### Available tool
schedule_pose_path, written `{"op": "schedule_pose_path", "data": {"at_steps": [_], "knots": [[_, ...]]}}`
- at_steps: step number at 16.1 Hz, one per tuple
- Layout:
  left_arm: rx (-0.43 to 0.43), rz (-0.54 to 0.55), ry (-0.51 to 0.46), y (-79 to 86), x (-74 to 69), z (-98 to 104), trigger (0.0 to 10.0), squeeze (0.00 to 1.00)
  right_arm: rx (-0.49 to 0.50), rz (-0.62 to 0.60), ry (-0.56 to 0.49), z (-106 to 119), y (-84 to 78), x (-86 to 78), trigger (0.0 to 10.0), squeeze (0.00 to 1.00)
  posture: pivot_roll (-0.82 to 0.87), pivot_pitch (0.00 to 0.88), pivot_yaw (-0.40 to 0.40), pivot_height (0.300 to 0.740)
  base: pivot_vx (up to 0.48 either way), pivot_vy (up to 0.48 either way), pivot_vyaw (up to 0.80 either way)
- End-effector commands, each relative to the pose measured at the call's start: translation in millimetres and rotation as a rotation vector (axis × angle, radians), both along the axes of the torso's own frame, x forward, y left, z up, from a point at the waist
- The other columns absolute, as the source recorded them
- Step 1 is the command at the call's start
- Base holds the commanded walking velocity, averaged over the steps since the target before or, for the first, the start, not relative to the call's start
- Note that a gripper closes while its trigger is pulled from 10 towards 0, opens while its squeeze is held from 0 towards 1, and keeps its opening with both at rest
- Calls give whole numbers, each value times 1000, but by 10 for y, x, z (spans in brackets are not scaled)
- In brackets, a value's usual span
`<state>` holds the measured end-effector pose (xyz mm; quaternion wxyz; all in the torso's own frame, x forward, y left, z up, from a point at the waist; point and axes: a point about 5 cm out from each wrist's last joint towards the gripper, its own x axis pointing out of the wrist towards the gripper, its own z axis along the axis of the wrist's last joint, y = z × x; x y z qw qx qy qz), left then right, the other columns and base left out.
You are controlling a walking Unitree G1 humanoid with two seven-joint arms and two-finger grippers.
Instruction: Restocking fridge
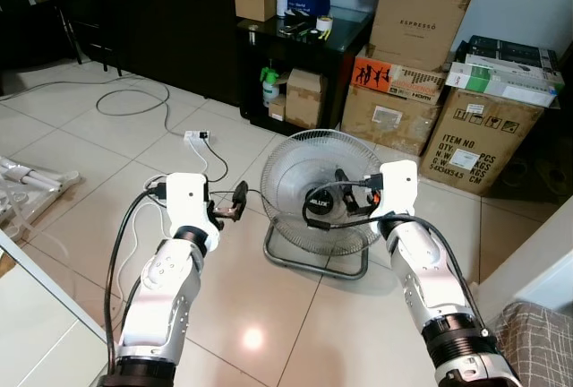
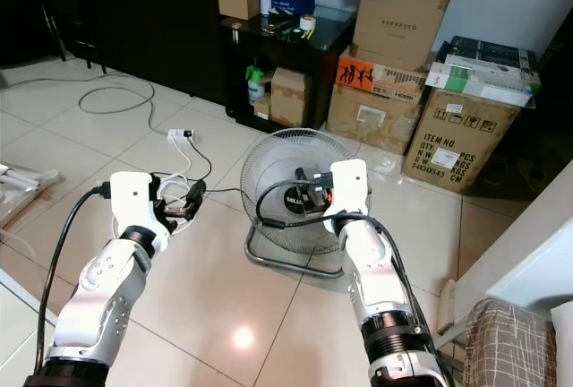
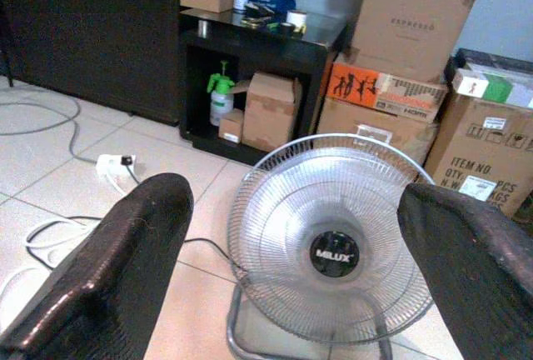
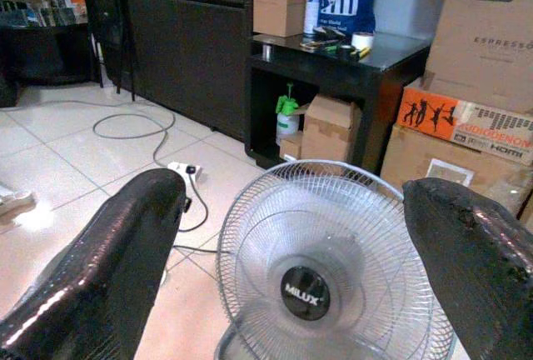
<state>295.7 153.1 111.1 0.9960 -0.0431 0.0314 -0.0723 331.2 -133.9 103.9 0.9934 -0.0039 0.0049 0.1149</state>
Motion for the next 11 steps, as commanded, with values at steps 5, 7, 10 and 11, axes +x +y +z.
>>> {"op": "schedule_pose_path", "data": {"at_steps": [5,7,10,11], "knots": [[0,-14,29,-1,0,-54,10000,0,-6,-2,0,34,5,-21,10000,0,-4,0,-1,740,0,0,0],[-5,-22,21,-1,-4,-49,10000,0,4,3,-2,45,16,-21,10000,0,-1,0,-2,740,0,0,0],[-6,-34,26,-16,-12,-57,10000,0,-10,5,18,29,28,-24,10000,27,2,0,-7,740,0,474,-800],[-7,-27,24,-17,-12,-57,10000,0,-8,5,19,24,25,-30,10000,71,2,0,-7,740,0,0,-788]]}}
